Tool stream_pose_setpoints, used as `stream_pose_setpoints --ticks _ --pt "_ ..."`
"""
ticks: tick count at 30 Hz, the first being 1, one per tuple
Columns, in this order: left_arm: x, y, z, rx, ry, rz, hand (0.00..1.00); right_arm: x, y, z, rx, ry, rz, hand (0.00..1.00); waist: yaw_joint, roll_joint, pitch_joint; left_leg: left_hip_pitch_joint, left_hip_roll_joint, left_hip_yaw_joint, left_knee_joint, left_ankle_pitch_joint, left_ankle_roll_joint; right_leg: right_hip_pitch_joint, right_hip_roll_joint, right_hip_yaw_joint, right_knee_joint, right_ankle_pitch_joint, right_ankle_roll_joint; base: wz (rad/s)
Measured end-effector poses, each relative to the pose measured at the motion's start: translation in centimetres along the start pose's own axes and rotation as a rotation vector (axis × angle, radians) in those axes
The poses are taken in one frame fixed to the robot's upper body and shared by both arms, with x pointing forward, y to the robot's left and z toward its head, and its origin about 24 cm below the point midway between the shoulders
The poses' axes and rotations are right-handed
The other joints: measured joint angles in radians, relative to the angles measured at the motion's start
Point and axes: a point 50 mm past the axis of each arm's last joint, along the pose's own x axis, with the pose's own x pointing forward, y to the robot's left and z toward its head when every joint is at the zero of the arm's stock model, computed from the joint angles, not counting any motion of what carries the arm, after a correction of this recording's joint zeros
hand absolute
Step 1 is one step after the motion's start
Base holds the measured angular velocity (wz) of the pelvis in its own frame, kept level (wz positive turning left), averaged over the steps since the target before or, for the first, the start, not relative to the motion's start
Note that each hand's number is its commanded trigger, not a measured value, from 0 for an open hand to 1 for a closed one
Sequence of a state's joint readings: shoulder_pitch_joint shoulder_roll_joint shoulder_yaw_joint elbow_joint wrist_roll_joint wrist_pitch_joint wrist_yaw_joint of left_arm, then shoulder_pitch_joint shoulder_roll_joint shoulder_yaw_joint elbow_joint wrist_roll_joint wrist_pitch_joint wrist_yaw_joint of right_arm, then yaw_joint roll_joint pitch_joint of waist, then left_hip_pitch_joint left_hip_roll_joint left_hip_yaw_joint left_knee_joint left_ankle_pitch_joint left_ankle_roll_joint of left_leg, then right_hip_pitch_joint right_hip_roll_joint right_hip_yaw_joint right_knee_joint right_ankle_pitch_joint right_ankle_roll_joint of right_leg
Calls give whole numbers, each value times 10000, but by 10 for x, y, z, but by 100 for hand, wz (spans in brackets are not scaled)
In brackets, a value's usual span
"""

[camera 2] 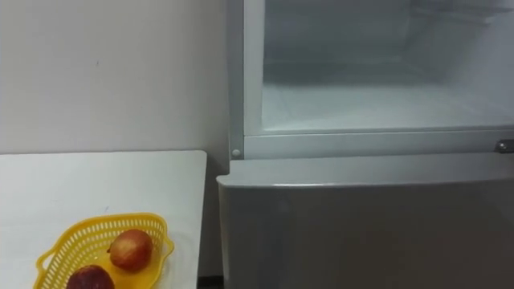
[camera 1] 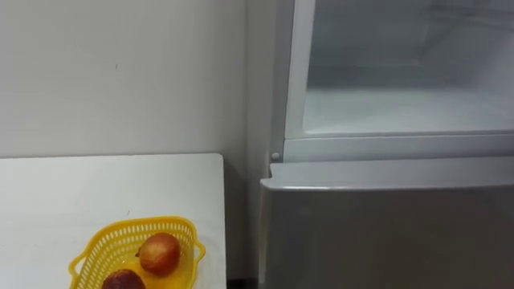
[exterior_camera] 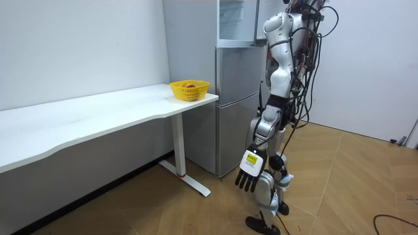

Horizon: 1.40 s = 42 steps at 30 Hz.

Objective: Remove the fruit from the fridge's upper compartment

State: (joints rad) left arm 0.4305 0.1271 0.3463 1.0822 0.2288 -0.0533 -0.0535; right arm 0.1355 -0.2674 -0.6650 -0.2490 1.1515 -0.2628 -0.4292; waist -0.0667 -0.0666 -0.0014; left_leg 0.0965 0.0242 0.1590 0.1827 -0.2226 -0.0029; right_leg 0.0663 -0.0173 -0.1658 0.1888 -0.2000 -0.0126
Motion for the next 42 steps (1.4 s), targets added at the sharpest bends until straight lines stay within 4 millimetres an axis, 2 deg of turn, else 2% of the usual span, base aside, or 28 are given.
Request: stream_pose_setpoints --ticks 7,12,20,22,27,31,35,39,42 --pt "1 -5 1 125 87 -377 0 -2 30 -17 -684 -79 1778 0 257 2 0 28 -1 -70 0 0 1 106 6 -114 10 15 -9 3" --pt "1 -6 -1 144 274 -424 0 -7 41 -29 -972 411 2802 0 454 3 3 23 5 -237 4 1 0 227 -29 -334 -33 25 -26 11" --pt "1 -10 -4 265 560 -658 0 -15 50 -45 -1883 1059 3998 0 579 8 5 13 -6 -265 50 1 0 217 -113 -466 -31 13 -22 2" --pt "1 -10 -3 269 527 -663 0 -16 51 -47 -2186 1030 4154 0 698 4 4 -2 -10 -292 55 1 0 217 -117 -496 -28 13 -22 3" --pt "1 -12 -3 431 520 -731 0 -15 53 -49 -2466 861 4169 0 741 -17 13 -77 -32 -394 115 1 2 190 -141 -570 -8 10 -19 2" --pt "1 -11 -3 439 487 -733 0 -11 48 -54 -2455 874 3849 0 751 -159 13 -148 -51 -560 233 3 5 186 -175 -720 7 2 -19 9" --pt "1 -13 -4 422 524 -818 0 -7 45 -60 -2472 993 3593 0 770 -228 61 -259 -47 -677 423 1 11 206 -200 -838 5 26 -27 7" --pt "1 -14 -6 422 595 -958 0 -4 45 -62 -2383 1013 3518 0 841 -171 65 -330 -35 -786 416 4 21 184 -180 -877 -1 53 6 3" --pt "0 -15 -7 415 635 -1187 0 -4 46 -60 -2310 849 3527 0 957 -46 53 -341 -31 -841 413 10 25 198 -167 -896 7 91 -33 1"
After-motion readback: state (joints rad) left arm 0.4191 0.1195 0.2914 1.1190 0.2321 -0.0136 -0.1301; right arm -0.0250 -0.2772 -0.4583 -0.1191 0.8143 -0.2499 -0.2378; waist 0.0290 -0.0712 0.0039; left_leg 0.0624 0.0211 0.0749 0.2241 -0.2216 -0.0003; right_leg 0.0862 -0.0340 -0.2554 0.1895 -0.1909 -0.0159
